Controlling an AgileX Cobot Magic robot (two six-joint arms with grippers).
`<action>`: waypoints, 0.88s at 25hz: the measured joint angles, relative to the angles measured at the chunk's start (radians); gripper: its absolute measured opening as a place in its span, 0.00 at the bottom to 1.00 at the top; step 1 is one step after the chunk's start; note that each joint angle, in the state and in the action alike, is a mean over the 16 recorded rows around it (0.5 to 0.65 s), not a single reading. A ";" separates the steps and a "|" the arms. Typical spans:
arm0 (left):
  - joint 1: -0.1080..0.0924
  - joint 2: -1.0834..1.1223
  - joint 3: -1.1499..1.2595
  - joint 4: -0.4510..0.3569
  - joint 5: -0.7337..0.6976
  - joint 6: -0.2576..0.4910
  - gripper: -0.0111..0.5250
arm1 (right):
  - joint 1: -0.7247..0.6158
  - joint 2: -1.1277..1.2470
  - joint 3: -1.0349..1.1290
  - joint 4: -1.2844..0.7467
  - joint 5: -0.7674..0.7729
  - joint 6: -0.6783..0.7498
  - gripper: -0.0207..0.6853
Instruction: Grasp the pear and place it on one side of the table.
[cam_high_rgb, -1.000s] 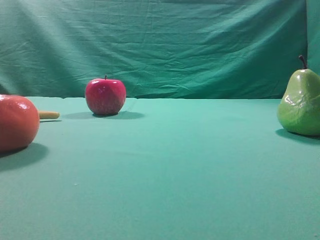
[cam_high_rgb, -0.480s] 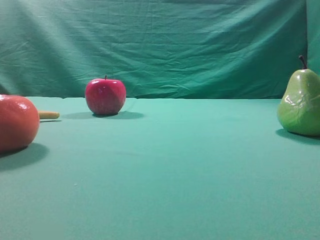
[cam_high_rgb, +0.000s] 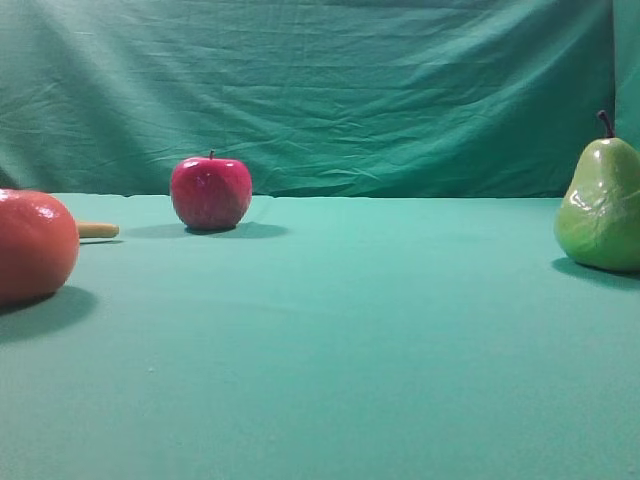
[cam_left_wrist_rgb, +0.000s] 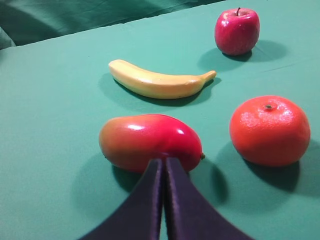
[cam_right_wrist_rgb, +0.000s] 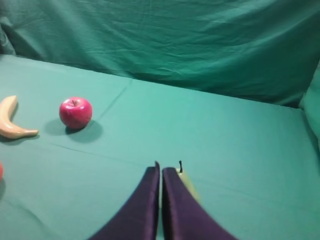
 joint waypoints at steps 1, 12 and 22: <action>0.000 0.000 0.000 0.000 0.000 0.000 0.02 | -0.010 -0.019 0.041 -0.001 -0.028 0.000 0.03; 0.000 0.000 0.000 0.000 0.000 0.000 0.02 | -0.113 -0.154 0.359 -0.012 -0.201 0.000 0.03; 0.000 0.000 0.000 0.000 0.000 0.000 0.02 | -0.138 -0.160 0.400 -0.026 -0.181 0.000 0.03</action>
